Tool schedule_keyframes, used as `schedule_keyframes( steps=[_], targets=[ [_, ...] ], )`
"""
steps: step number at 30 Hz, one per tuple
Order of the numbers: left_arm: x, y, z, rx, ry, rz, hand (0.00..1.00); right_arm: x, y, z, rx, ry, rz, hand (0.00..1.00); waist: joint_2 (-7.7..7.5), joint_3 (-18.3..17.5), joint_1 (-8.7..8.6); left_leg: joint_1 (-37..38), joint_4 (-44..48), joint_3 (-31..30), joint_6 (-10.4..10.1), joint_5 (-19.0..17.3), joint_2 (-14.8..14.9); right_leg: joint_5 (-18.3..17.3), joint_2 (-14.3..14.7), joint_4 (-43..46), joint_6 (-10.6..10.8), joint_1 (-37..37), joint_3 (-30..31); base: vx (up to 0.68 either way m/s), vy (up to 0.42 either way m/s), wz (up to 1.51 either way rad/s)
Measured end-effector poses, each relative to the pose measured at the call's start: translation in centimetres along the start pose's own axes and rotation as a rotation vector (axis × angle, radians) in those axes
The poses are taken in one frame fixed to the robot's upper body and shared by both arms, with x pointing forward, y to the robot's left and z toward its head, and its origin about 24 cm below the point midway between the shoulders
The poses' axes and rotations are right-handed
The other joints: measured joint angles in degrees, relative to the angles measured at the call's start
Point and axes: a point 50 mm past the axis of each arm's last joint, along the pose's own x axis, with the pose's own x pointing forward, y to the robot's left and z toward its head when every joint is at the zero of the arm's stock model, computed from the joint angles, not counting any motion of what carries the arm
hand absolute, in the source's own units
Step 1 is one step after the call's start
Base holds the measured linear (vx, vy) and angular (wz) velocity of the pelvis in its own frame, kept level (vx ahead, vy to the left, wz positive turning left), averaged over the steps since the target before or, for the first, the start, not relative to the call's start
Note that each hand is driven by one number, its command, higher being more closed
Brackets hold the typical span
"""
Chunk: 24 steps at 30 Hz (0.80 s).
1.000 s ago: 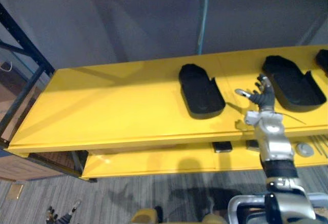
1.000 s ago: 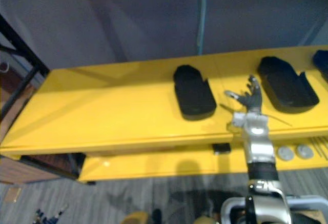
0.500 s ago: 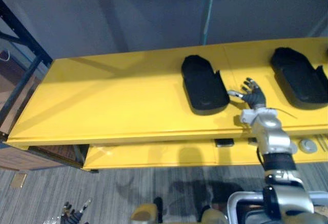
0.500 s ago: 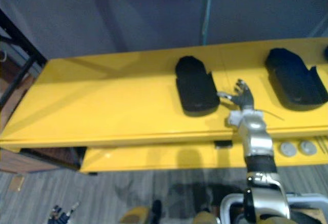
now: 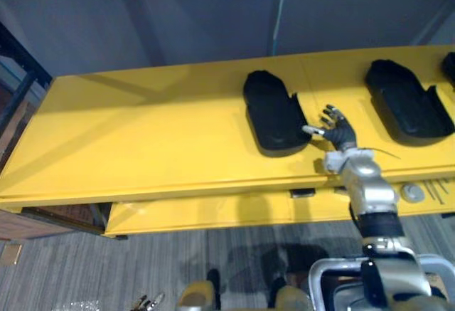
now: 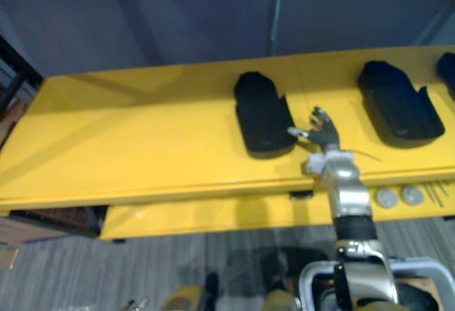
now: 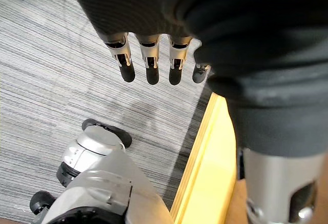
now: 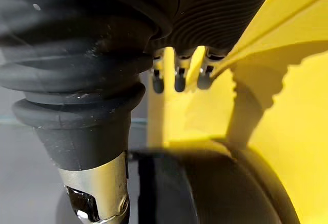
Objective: Walk over and take plastic housings, then place them on the shelf
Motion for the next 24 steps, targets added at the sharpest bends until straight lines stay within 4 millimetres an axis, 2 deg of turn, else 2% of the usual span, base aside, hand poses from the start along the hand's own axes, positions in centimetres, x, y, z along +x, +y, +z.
schedule_keyframes(
  steps=[3, 10, 24],
  targets=[
    [0.0, 0.2, -0.2, 0.000, 0.010, 0.005, 0.00, -0.1, 0.8, 0.0, 0.005, 0.001, 0.033, 0.00, -0.58, 0.19, 0.02, 0.11, -0.19, 0.10, -0.11, 0.06, -0.01, 0.04, 0.02, -0.08, 0.03, 0.05, 0.13, -0.01, 0.002, -0.01],
    [0.0, 0.3, -0.6, -0.001, 0.027, 0.012, 0.00, -0.7, 3.1, 0.7, -0.001, -0.021, 0.142, 0.00, -0.66, 0.15, 0.04, -0.64, -0.30, 0.06, -0.10, 0.07, 0.47, 0.81, 0.92, -1.75, -0.28, 0.03, 0.17, 0.00, 0.000, 0.00],
    [0.0, 0.3, -1.0, -0.002, 0.050, 0.028, 0.00, -0.9, 5.3, 0.6, 0.055, -0.014, 0.224, 0.00, -0.87, 0.03, 0.44, -0.86, -0.37, -0.05, -0.29, 0.18, 0.51, 0.82, 1.42, -1.82, -0.48, -0.07, 0.18, -0.01, -0.001, 0.00]
  ],
)
